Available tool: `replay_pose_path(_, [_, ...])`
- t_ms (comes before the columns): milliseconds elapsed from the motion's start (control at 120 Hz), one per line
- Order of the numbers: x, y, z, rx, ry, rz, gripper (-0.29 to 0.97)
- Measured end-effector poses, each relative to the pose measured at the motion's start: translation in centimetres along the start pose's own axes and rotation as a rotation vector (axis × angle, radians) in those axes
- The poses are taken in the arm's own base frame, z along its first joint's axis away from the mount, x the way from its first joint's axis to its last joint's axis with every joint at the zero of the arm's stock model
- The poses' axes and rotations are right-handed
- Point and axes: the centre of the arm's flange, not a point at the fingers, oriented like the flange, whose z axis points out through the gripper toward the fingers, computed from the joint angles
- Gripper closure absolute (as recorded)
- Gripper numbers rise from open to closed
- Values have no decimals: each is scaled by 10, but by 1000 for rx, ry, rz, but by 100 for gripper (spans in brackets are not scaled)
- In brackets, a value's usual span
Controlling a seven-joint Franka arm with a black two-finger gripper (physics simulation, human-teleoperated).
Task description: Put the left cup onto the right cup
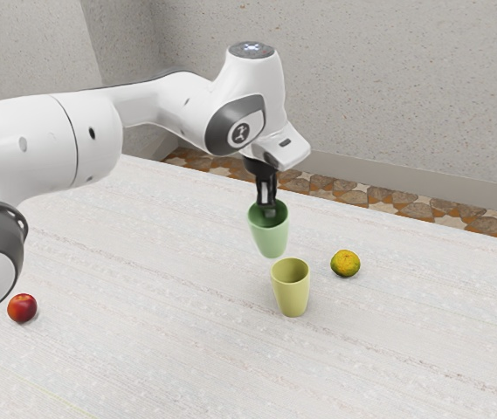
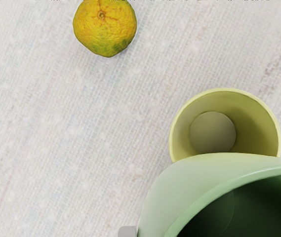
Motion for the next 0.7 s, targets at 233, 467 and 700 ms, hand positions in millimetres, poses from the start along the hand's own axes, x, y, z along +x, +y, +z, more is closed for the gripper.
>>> replay_pose_path(233, [14, 4, 14, -37, 31, -25, 79])
replay_pose_path(467, [32, 5, 22, -32, 51, -26, 79])
replay_pose_path(700, [34, 4, 43, -50, 41, -39, 79])
